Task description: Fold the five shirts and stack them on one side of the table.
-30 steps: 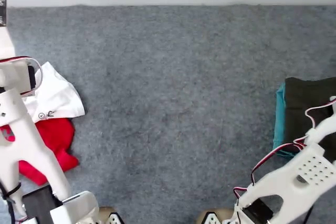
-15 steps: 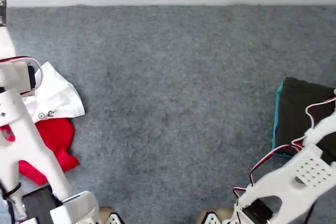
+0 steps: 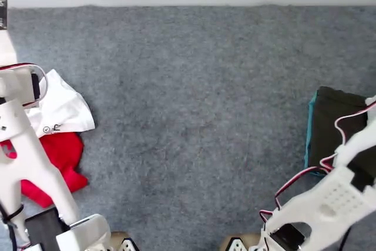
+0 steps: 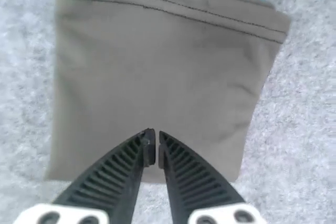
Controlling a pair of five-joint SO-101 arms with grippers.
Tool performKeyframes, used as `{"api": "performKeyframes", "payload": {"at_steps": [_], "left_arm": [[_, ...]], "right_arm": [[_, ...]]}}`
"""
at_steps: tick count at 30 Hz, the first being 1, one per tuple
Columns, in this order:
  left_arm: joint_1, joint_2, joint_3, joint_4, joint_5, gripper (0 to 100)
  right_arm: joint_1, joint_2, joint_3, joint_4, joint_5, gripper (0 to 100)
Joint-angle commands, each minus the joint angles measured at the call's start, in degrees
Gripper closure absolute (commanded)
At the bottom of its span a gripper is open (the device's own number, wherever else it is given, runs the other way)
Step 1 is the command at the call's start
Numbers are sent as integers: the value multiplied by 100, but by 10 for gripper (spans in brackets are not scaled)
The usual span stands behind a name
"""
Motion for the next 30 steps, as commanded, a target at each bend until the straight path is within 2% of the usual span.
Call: {"api": "performKeyframes", "payload": {"at_steps": [1, 7, 12, 16, 23, 30], "left_arm": [[0, -132, 4, 26, -105, 983], [0, -132, 919, 97, -976, 968], [26, -9, 1103, -167, -1143, 815], [26, 914, 1095, -281, -1644, 805], [44, 2462, 312, -791, -1785, 805], [360, 3543, -655, -800, -1820, 805]], "right_arm": [[-163, -989, 747, 242, -70, 990], [-365, -2176, 2338, 233, -70, 990], [-523, -3020, 3385, 224, -70, 990], [-576, -3512, 4105, 215, -70, 990], [-585, -4321, 5090, 224, -70, 990], [-593, -5174, 5846, 224, -70, 990]]}}
